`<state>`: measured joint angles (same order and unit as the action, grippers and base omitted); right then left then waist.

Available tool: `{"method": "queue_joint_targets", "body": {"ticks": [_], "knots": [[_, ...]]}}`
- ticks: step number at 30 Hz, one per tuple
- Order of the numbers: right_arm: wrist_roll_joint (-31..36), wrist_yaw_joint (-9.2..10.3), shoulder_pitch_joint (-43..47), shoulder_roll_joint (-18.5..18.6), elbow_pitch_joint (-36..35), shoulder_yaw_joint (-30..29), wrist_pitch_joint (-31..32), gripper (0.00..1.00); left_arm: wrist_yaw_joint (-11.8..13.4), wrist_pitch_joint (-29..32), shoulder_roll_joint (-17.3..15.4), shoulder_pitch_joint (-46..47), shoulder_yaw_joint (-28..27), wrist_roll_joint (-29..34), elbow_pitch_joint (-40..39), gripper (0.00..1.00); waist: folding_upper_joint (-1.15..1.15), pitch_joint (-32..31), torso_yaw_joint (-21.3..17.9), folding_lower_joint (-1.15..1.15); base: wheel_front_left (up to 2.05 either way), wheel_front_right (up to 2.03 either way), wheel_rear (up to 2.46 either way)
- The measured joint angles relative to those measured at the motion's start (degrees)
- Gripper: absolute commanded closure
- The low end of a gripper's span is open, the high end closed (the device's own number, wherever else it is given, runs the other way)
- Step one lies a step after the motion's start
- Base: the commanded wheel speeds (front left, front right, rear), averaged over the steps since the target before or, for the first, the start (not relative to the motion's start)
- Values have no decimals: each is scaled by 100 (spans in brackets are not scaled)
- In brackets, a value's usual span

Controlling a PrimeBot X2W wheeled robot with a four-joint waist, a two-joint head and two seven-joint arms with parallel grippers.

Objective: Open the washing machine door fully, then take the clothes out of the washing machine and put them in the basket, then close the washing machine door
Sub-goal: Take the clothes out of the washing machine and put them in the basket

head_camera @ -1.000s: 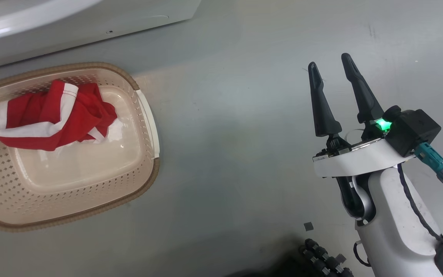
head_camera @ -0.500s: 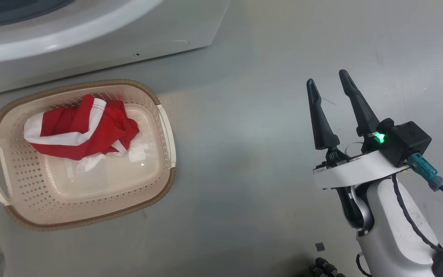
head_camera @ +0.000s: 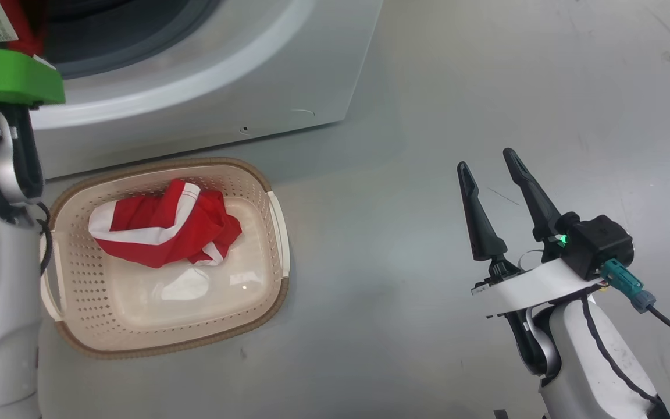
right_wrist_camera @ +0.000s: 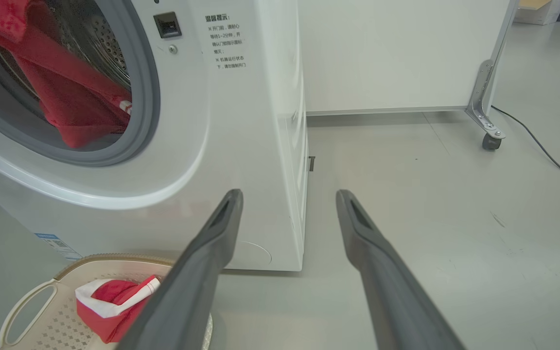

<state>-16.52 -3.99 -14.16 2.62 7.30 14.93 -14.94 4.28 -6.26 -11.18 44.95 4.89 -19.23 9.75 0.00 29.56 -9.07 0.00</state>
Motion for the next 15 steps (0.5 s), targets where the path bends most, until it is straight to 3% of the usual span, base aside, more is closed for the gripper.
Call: {"method": "queue_joint_targets", "body": {"ticks": [15], "knots": [[165, 0, 431, 1, 82, -15, 0, 0, 105, -499, 330, -1038, 87, 18, -913, 100, 0, -719, 354, 0, 0, 0, 0]]}}
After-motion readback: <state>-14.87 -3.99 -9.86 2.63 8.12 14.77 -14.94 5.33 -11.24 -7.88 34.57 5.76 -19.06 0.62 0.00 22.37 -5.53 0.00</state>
